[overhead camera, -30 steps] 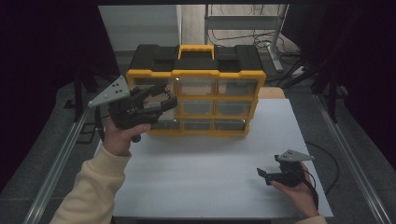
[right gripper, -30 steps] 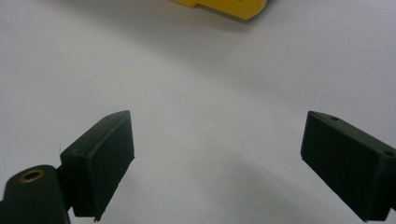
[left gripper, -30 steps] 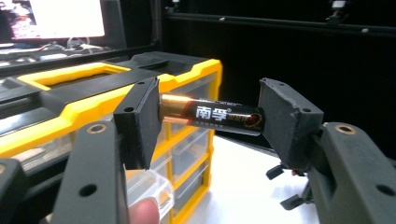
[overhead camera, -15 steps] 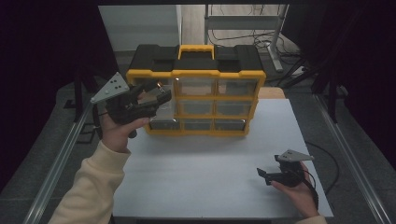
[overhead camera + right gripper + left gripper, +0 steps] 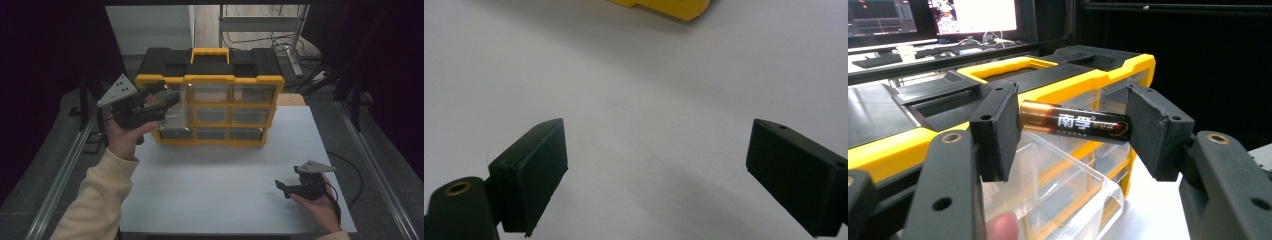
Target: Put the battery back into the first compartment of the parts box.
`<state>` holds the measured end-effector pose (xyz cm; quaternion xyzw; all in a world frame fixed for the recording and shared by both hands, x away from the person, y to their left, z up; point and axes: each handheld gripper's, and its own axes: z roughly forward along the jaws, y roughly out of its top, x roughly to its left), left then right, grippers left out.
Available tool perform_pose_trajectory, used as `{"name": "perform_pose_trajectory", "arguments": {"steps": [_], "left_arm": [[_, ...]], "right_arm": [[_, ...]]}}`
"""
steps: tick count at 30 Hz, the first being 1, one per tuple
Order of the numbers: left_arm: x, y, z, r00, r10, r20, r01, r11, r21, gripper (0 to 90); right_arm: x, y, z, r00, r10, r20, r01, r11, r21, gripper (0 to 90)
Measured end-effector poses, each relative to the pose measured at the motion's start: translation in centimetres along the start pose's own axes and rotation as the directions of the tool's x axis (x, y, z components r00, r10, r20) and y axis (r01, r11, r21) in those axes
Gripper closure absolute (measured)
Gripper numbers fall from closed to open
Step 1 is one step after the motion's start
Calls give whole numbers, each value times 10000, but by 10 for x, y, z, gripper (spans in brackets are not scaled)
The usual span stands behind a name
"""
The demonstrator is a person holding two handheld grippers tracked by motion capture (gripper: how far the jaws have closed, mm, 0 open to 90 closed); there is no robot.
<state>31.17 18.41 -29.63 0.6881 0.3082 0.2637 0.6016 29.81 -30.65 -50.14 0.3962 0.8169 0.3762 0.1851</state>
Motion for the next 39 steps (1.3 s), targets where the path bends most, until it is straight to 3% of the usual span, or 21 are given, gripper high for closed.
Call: {"name": "perform_pose_trajectory", "arguments": {"steps": [14,22,29,34,37,39], "left_arm": [[9,1,1,9939,144,-1093,-110,9994,319,413],[15,-4,5,9866,-302,-1602,370,9986,391,397],[16,-4,2,9936,-243,-1101,263,9995,163,270],[14,-6,-3,9987,-499,-49,500,9987,28,220],[12,-8,-6,9937,-729,846,731,9973,3,227],[9,-9,-9,9919,-609,1119,603,9981,92,226]], "right_arm": [[0,0,0,10000,-1,-8,1,10000,0,100],[0,0,1,10000,-7,-16,7,10000,15,100],[0,0,0,10000,-21,-7,21,10000,31,100],[0,0,0,10000,-21,-18,21,10000,20,100],[0,0,1,10000,-34,-23,34,10000,35,100],[0,0,1,10000,-41,-28,41,10000,37,100]]}}
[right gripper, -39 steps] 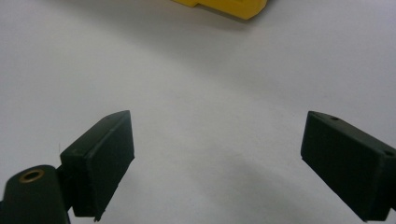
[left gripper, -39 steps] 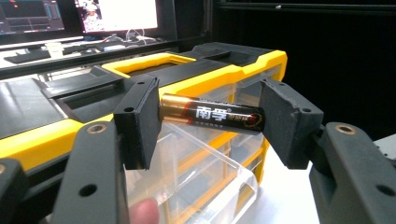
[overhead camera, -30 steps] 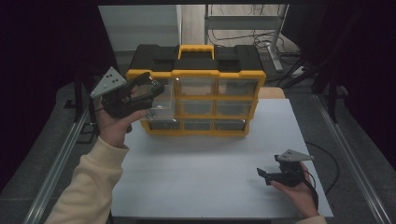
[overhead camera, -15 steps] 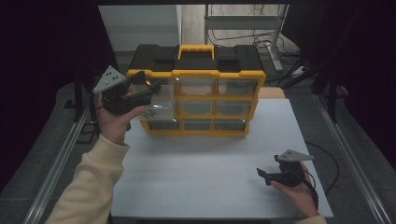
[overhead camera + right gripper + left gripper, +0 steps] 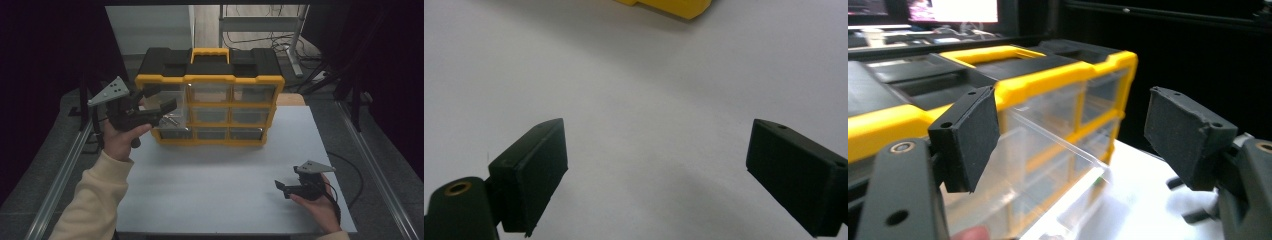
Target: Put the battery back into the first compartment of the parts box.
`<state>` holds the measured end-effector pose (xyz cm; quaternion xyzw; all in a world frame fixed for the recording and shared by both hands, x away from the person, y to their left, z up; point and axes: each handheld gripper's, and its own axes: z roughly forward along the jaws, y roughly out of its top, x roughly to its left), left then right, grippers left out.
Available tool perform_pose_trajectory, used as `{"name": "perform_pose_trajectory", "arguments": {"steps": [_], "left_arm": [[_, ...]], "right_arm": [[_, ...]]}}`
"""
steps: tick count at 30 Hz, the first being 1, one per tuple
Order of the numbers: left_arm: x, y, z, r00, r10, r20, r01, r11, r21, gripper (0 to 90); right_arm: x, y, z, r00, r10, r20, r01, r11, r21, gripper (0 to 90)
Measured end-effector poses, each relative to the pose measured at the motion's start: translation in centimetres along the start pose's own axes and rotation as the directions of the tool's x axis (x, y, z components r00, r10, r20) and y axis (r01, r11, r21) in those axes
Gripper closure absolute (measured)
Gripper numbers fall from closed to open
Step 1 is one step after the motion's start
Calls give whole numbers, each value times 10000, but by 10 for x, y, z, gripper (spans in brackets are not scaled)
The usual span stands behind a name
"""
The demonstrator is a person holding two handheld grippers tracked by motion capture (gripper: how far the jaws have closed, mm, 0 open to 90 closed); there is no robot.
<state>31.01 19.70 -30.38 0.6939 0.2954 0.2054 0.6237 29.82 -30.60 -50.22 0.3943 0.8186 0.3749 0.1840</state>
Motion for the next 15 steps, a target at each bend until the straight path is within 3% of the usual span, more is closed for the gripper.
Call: {"name": "perform_pose_trajectory", "arguments": {"steps": [7,15], "left_arm": [[-11,-8,-5,9974,193,699,-214,9993,296,220],[-23,-23,-6,9942,147,1068,-241,9959,873,237]], "right_arm": [[0,0,0,10000,-1,8,1,10000,0,100],[0,0,-1,10000,11,30,-11,10000,-18,100]]}}
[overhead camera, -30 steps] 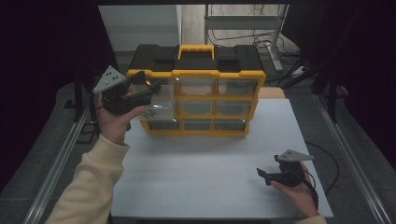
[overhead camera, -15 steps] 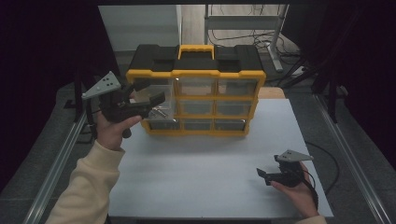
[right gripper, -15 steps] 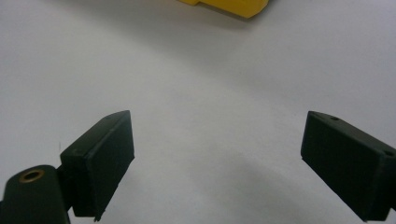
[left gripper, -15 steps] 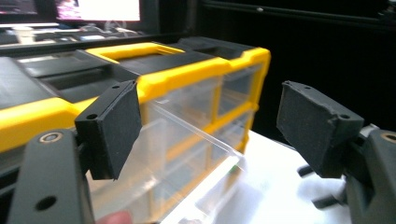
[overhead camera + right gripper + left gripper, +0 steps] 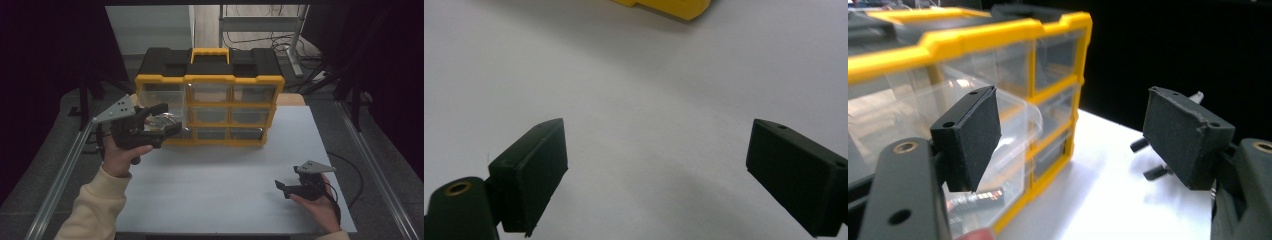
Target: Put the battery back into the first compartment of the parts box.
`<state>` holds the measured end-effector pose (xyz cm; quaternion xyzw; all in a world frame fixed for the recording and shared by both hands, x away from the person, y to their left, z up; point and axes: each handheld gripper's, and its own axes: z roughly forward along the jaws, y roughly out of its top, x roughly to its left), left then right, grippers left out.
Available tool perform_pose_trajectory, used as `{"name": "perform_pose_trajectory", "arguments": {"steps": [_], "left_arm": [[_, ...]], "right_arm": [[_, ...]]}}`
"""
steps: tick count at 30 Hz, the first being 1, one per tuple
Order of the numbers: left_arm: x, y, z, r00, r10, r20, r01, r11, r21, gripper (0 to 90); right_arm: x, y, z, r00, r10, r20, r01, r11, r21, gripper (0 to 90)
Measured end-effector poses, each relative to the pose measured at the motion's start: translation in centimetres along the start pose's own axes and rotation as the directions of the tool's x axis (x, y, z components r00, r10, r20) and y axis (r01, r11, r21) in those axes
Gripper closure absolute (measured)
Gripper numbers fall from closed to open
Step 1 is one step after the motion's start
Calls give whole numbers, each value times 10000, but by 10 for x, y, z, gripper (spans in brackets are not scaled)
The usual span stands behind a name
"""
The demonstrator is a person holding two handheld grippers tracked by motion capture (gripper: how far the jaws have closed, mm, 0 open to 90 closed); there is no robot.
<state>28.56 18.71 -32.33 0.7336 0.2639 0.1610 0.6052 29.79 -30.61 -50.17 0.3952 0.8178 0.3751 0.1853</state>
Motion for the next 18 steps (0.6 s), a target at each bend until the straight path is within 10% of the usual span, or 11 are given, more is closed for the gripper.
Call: {"name": "perform_pose_trajectory", "arguments": {"steps": [18], "left_arm": [[-10,-32,4,9996,117,270,-131,9985,533,273]], "right_arm": [[0,0,0,10000,27,-2,-27,10000,13,100]]}}
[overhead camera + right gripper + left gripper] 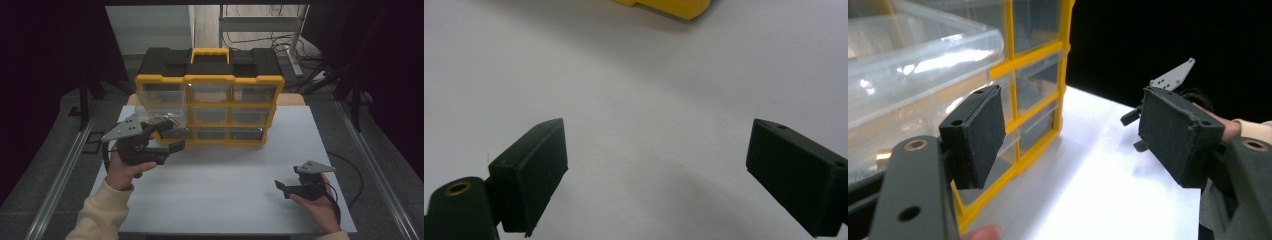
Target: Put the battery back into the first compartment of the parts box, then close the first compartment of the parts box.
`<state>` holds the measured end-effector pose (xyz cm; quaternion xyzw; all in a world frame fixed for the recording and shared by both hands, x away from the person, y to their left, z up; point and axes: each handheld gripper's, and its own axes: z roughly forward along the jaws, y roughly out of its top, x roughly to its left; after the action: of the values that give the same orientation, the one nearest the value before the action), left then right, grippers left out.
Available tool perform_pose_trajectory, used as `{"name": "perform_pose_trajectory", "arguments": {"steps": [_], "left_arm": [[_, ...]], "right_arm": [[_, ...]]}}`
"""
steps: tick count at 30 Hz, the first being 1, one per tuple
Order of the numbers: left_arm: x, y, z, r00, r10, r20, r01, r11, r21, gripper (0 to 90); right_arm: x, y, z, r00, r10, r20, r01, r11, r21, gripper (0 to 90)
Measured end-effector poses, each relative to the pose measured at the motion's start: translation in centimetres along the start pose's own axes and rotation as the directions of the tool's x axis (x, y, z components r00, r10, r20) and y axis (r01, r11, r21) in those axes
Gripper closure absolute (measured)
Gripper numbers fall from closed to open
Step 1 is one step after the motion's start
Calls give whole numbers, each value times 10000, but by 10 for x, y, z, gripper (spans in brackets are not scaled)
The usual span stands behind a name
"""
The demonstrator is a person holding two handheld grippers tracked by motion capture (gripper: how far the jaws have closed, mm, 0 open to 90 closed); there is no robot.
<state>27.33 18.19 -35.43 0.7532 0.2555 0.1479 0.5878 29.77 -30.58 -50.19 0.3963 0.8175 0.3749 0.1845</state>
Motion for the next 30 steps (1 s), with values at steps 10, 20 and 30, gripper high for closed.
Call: {"name": "perform_pose_trajectory", "arguments": {"steps": [10,20,30], "left_arm": [[7,-9,1,9989,-235,-408,246,9993,265,341],[23,-13,0,9931,-844,-814,887,9947,512,801],[34,-16,0,9835,-909,-1565,990,9941,452,900]], "right_arm": [[0,1,1,10000,18,-10,-18,10000,-69,100],[-1,0,1,10000,-34,-32,34,10000,-32,100],[0,0,1,10000,-29,-25,29,10000,-3,100]]}}
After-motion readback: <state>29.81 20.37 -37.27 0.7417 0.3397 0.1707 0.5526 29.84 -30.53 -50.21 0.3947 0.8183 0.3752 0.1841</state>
